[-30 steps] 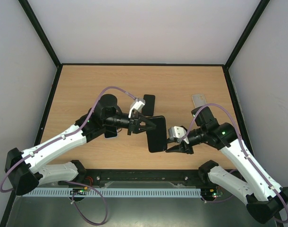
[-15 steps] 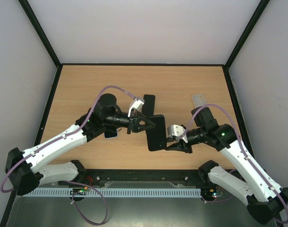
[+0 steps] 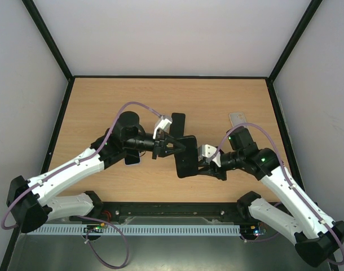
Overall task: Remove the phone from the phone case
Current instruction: Remove the phone case from the phone.
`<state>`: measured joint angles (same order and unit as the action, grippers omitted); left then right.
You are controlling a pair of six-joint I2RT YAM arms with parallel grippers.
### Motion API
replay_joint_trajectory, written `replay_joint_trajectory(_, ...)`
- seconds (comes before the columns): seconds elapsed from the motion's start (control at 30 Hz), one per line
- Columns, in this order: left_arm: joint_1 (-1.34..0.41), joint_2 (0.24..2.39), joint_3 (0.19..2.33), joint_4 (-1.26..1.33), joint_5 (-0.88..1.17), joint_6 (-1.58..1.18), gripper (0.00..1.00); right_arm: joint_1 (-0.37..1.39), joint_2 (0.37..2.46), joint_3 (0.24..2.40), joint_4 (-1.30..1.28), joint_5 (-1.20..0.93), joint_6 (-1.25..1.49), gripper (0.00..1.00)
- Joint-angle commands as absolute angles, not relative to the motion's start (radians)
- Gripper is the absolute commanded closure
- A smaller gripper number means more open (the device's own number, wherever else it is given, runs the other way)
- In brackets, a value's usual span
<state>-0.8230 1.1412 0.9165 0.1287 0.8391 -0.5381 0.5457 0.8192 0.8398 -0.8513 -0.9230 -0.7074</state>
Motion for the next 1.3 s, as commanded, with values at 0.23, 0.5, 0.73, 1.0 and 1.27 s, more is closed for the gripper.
replay_joint_trajectory(0.23, -0.859, 1.138, 0.902, 0.171, 0.989, -0.57, 0.98, 0.537, 0.849, 0.897, -0.534, -0.961, -0.355, 0.62)
replay_joint_trajectory(0.5, -0.863, 1.123, 0.872, 0.178, 0.98, -0.555, 0.98, 0.506, 0.862, 0.919, -0.479, -1.042, -0.222, 0.52)
replay_joint_trajectory(0.73, -0.864, 1.135, 0.867, 0.113, 0.909, -0.516, 0.98, 0.468, 0.887, 0.977, -0.449, -1.149, -0.086, 0.34)
replay_joint_trajectory(1.0, -0.864, 1.178, 0.872, 0.101, 0.814, -0.505, 0.97, 0.466, 0.864, 0.945, -0.286, -1.292, 0.144, 0.35)
replay_joint_trajectory(1.27, -0.856, 1.236, 0.896, 0.143, 0.676, -0.551, 0.98, 0.466, 0.854, 0.888, -0.312, -1.414, 0.165, 0.74)
